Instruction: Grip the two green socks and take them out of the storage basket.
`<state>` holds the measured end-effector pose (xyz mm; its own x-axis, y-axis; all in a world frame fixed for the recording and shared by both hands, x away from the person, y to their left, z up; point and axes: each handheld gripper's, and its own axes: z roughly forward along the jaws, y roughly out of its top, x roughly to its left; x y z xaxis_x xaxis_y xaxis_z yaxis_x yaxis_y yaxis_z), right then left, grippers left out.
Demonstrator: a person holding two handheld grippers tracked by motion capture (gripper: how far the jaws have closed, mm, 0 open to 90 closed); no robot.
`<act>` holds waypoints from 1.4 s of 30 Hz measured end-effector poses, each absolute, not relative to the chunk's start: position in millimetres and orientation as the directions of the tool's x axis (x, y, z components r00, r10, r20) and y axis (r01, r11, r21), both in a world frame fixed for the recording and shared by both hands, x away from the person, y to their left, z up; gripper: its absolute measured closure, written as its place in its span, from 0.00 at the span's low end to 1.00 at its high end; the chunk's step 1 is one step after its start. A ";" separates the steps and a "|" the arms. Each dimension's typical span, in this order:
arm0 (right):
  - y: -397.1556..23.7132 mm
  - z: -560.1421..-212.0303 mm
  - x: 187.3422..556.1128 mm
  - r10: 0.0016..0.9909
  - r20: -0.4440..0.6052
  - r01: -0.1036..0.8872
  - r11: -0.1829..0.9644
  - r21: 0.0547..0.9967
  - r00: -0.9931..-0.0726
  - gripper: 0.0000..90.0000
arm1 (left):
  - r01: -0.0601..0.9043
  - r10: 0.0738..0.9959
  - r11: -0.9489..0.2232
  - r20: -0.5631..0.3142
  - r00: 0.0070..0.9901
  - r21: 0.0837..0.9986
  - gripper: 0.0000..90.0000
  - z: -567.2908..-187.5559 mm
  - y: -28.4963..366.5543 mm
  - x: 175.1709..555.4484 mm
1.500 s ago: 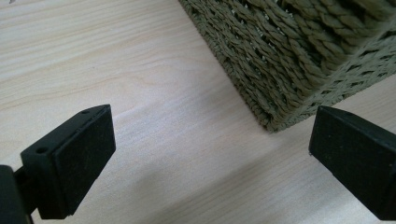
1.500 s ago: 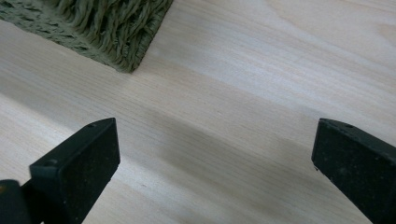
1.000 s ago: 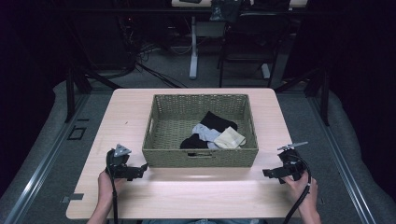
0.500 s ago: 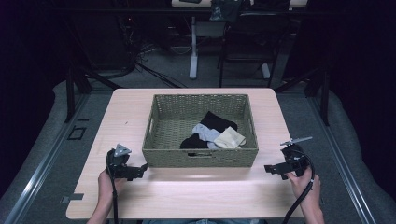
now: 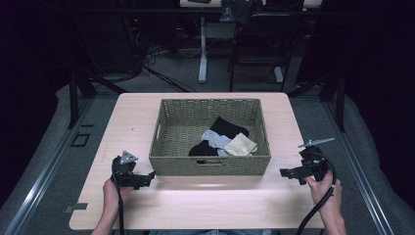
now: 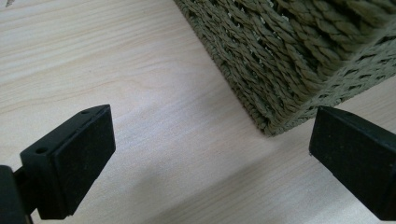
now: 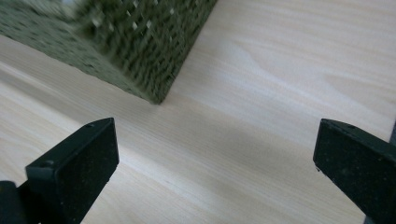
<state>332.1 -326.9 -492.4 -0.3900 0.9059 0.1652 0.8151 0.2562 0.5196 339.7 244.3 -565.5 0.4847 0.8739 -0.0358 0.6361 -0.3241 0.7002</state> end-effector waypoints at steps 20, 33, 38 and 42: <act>-293.4 -401.3 360.0 0.848 0.134 0.735 0.353 0.580 -0.513 0.00 | 0.638 0.875 -0.321 -0.038 0.482 0.700 0.00 -566.3 243.9 340.5; -249.5 -374.6 394.7 0.804 0.114 0.705 0.433 0.562 -0.584 0.00 | 0.638 0.877 -0.318 -0.038 0.479 0.701 0.00 -568.4 245.0 342.0; -228.4 -374.9 408.3 0.788 0.099 0.697 0.469 0.542 -0.607 0.00 | 0.639 0.874 -0.325 -0.036 0.484 0.697 0.00 -568.5 243.9 342.6; -216.0 -380.5 420.6 0.790 0.095 0.709 0.482 0.514 -0.606 0.00 | 0.639 0.875 -0.323 -0.037 0.483 0.699 0.00 -566.8 244.3 340.6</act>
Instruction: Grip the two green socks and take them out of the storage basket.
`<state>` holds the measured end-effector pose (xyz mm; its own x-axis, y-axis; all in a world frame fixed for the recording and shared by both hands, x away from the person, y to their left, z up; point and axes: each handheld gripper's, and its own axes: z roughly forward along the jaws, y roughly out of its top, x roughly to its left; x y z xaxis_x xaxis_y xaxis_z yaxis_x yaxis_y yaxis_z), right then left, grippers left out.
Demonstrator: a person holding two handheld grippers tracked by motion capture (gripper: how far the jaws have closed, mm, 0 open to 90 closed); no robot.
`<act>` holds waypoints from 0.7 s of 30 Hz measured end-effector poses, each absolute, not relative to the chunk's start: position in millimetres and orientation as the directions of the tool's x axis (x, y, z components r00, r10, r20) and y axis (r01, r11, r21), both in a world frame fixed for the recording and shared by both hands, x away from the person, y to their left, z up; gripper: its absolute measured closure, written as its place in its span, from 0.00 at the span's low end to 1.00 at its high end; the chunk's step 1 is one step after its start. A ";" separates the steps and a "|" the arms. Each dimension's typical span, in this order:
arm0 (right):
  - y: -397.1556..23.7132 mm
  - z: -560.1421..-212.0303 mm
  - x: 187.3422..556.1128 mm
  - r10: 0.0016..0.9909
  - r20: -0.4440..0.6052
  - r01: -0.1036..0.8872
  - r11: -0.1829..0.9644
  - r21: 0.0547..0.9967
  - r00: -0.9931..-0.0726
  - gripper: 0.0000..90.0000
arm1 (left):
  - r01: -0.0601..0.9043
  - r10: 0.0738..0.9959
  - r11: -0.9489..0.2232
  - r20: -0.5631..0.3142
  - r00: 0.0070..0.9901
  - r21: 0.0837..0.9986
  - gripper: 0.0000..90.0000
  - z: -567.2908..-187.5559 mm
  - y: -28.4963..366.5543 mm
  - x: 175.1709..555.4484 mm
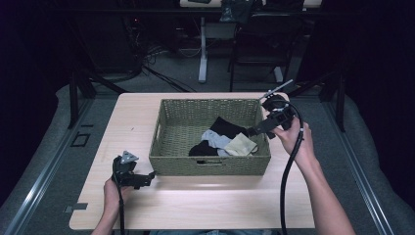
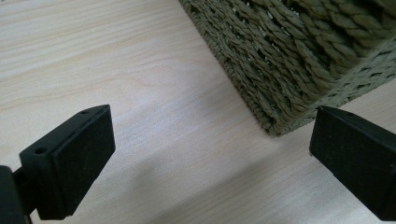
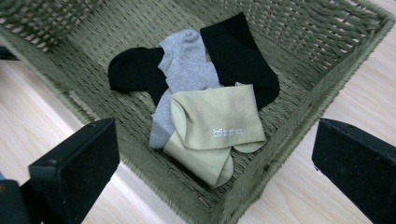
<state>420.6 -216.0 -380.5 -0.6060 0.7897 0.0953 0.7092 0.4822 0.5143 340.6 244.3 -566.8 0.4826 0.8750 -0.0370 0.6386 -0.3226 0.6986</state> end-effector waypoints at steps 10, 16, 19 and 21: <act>-195.8 -402.2 454.4 0.791 0.102 0.739 0.505 0.447 -0.603 0.02 | 0.641 0.876 -0.324 -0.036 0.482 0.696 0.00 -567.9 245.7 341.6; -184.8 -413.8 468.6 0.793 0.105 0.752 0.514 0.413 -0.600 0.02 | 0.643 0.875 -0.323 -0.040 0.483 0.695 0.00 -568.3 245.4 342.0; -179.6 -418.8 474.7 0.792 0.101 0.754 0.523 0.397 -0.603 0.02 | 0.641 0.875 -0.324 -0.037 0.483 0.696 0.00 -568.1 245.2 341.8; -175.6 -422.2 478.2 0.793 0.100 0.759 0.526 0.384 -0.601 0.02 | 0.640 0.875 -0.323 -0.038 0.482 0.697 0.00 -567.9 244.9 341.6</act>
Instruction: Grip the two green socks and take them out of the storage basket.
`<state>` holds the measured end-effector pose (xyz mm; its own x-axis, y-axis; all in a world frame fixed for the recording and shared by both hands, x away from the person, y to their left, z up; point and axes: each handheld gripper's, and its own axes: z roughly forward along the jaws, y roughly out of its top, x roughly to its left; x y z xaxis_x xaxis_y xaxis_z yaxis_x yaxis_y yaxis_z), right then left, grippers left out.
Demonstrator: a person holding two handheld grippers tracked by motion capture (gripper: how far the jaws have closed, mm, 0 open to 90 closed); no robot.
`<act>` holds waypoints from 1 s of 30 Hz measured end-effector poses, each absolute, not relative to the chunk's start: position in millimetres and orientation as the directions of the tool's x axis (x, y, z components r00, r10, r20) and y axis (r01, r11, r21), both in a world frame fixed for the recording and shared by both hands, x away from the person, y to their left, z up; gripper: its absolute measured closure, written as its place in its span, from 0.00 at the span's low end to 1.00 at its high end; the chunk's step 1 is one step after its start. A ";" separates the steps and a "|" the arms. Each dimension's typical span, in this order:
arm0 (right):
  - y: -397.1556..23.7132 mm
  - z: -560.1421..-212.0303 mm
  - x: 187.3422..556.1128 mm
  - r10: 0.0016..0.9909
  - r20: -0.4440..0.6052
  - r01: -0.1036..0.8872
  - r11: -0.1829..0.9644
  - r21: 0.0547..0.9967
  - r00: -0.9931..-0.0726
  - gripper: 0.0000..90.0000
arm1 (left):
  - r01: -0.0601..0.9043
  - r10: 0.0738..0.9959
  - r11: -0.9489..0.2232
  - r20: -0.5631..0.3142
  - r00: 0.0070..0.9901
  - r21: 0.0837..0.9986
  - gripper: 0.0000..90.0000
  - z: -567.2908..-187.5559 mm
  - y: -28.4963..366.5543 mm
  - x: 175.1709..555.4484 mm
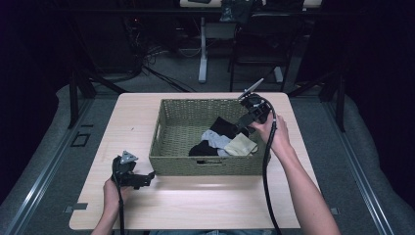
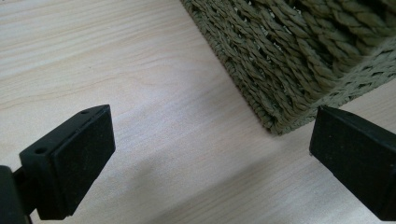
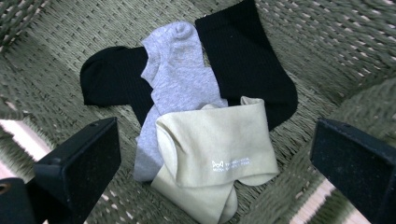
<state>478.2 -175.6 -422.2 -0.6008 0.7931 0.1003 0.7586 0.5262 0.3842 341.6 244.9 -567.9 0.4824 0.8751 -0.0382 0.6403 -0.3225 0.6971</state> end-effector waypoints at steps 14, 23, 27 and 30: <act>-162.0 -458.5 499.6 0.822 0.128 0.811 0.499 0.305 -0.555 0.03 | 0.641 0.876 -0.315 -0.046 0.481 0.700 0.00 -568.3 245.9 341.9; -158.0 -480.2 506.6 0.835 0.126 0.833 0.496 0.245 -0.535 0.10 | 0.638 0.875 -0.318 -0.042 0.482 0.701 0.00 -568.0 244.9 341.7; -155.5 -488.4 508.8 0.847 0.099 0.842 0.494 0.219 -0.523 0.16 | 0.640 0.875 -0.323 -0.038 0.483 0.697 0.00 -568.2 244.2 341.7; -153.9 -493.9 509.6 0.847 0.090 0.842 0.500 0.203 -0.525 0.17 | 0.641 0.874 -0.325 -0.038 0.485 0.695 0.00 -567.6 244.3 341.5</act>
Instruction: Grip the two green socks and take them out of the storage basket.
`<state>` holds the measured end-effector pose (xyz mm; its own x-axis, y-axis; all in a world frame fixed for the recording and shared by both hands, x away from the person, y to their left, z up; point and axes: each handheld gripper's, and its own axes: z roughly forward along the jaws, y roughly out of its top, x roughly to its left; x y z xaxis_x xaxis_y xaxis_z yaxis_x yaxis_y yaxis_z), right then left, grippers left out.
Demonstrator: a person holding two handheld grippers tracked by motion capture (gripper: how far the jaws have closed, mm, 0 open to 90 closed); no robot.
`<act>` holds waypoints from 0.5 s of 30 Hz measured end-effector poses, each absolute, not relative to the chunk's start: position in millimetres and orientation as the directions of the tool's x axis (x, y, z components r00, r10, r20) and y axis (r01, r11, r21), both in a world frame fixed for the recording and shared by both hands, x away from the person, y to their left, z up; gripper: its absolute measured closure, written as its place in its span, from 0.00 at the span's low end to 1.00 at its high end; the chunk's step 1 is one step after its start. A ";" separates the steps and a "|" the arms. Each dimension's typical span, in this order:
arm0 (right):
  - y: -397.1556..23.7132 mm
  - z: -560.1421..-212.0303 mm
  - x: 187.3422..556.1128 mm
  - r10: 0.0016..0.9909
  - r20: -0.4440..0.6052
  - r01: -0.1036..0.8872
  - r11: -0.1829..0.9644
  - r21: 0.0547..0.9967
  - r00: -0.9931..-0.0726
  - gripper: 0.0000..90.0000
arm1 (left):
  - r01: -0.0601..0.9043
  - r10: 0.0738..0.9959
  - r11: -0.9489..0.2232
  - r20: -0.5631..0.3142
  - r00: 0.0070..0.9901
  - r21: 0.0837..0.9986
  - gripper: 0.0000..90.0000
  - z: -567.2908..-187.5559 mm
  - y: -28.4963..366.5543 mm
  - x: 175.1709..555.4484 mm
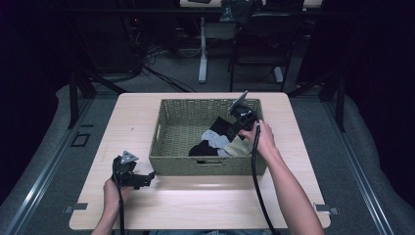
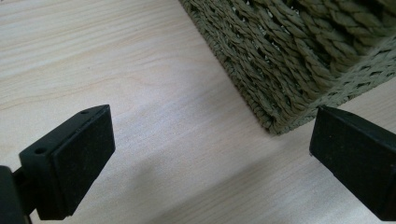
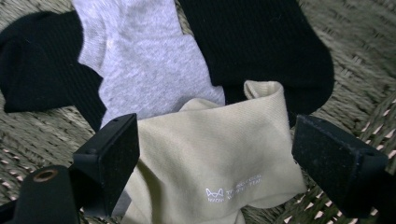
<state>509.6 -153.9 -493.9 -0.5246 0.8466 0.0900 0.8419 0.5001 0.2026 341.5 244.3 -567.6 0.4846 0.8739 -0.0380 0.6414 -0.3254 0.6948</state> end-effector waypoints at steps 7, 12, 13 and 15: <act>-153.2 -505.0 511.2 0.863 0.082 0.858 0.477 0.193 -0.498 0.28 | 0.641 0.874 -0.325 -0.039 0.485 0.696 0.00 -567.6 244.9 341.7; -150.7 -508.7 511.9 0.867 0.070 0.862 0.476 0.176 -0.493 0.44 | 0.641 0.872 -0.330 -0.037 0.489 0.693 0.00 -567.9 243.8 341.8; -150.0 -509.2 512.1 0.868 0.063 0.862 0.477 0.172 -0.493 0.48 | 0.641 0.871 -0.330 -0.037 0.489 0.692 0.00 -567.9 243.8 341.8; -148.5 -511.6 511.9 0.870 0.062 0.865 0.474 0.164 -0.489 0.59 | 0.642 0.872 -0.330 -0.037 0.488 0.692 0.00 -567.8 243.9 341.9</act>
<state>511.9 -148.5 -511.6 -0.4886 0.8703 0.0619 0.8652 0.4740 0.1637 341.9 243.9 -567.8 0.4881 0.8720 -0.0372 0.6422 -0.3299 0.6919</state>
